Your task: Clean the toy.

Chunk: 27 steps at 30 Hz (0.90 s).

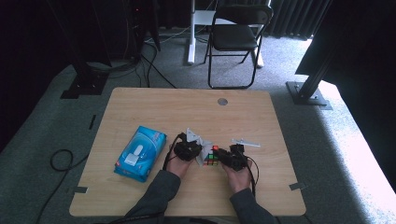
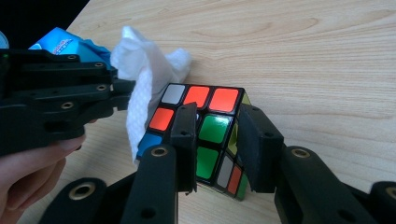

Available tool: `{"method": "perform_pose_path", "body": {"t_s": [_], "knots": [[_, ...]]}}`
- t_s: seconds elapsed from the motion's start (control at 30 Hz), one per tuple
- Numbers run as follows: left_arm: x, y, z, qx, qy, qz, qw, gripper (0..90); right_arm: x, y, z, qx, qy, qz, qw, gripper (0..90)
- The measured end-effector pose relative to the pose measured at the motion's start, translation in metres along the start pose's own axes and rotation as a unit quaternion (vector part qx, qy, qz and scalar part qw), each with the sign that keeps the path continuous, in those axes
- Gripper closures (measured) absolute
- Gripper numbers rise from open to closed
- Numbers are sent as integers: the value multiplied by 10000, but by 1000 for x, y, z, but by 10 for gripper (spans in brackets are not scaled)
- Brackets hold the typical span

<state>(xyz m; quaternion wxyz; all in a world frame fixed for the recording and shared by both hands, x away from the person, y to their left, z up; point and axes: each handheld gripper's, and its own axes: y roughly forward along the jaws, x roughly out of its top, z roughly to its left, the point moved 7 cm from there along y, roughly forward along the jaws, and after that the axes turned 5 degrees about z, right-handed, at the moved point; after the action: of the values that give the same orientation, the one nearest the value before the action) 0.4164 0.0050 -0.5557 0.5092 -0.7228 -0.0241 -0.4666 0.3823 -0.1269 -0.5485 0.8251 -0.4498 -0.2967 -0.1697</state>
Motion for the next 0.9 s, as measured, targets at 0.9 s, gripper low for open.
{"method": "perform_pose_path", "body": {"t_s": [0.9], "knots": [[-17,28,1,128,64,469,9988,827,0,0,1,-28,-17,-23,10000,690]]}}
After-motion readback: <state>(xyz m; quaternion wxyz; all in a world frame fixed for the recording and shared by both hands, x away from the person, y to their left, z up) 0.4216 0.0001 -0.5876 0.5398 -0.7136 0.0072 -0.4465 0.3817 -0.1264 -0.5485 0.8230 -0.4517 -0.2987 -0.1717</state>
